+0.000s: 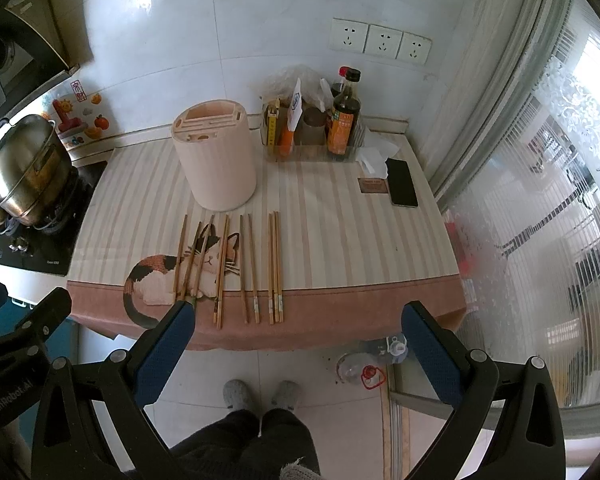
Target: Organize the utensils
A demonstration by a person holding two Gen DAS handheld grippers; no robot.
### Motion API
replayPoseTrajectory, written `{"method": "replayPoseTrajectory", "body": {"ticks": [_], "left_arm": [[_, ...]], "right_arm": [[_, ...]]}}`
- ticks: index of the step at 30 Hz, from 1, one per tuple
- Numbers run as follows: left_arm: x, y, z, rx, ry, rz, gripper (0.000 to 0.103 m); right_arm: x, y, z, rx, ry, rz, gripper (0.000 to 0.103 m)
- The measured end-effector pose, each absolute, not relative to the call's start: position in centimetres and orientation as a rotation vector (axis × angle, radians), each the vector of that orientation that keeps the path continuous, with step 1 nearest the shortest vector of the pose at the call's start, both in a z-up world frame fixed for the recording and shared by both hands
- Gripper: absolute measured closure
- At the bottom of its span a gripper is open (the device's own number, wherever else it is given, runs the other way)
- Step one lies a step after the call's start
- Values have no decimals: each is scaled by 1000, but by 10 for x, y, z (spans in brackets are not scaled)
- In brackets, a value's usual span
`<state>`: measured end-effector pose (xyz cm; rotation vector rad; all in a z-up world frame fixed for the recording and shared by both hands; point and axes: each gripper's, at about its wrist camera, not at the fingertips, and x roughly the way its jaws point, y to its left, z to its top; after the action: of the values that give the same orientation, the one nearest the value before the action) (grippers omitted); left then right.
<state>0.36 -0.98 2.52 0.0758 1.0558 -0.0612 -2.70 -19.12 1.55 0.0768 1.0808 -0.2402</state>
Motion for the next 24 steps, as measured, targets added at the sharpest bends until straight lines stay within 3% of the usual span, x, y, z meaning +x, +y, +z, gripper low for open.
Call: {"method": "replayPoseTrajectory", "body": {"ticks": [24], "left_arm": [[12, -22, 24, 68, 1059, -66, 0]], "right_arm": [[-21, -194, 19, 78, 1079, -240, 0]]}}
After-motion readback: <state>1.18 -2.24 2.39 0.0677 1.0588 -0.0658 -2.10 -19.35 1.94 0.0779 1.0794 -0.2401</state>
